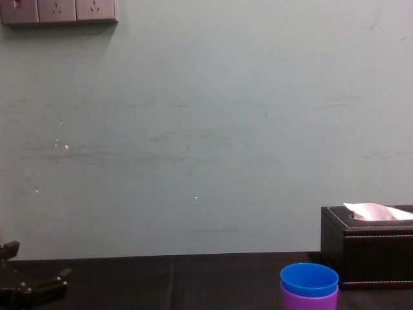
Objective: Stack the three plastic cups sequentially using one hand.
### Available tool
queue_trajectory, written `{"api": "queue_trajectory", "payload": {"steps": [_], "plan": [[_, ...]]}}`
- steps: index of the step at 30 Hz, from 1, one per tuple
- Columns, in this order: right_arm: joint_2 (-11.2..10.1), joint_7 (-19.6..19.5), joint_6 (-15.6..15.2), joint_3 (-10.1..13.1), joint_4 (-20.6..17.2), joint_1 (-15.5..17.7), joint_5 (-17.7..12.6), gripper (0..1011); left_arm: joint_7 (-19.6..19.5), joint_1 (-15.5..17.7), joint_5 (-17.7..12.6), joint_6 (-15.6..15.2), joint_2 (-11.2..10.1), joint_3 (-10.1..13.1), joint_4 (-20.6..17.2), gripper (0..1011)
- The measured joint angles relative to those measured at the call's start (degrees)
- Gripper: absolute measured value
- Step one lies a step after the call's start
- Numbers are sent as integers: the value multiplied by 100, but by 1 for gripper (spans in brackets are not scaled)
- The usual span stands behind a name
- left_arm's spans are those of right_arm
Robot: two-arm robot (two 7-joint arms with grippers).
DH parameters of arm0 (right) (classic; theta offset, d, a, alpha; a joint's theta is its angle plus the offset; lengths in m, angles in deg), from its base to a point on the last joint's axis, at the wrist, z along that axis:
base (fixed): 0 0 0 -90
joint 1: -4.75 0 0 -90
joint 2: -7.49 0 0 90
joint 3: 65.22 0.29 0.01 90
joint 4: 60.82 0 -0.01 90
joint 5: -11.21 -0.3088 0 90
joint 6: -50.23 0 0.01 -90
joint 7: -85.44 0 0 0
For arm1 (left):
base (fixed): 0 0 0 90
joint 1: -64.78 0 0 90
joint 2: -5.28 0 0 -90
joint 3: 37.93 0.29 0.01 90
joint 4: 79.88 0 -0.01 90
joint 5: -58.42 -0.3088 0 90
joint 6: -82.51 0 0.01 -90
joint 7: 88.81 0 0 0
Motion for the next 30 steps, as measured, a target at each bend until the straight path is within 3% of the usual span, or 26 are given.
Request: {"api": "queue_trajectory", "payload": {"steps": [30], "plan": [[230, 147, -162, -262, 386, -395, -239, 1003, 0, 0, 0, 0, 0, 0, 0, 1010]]}}
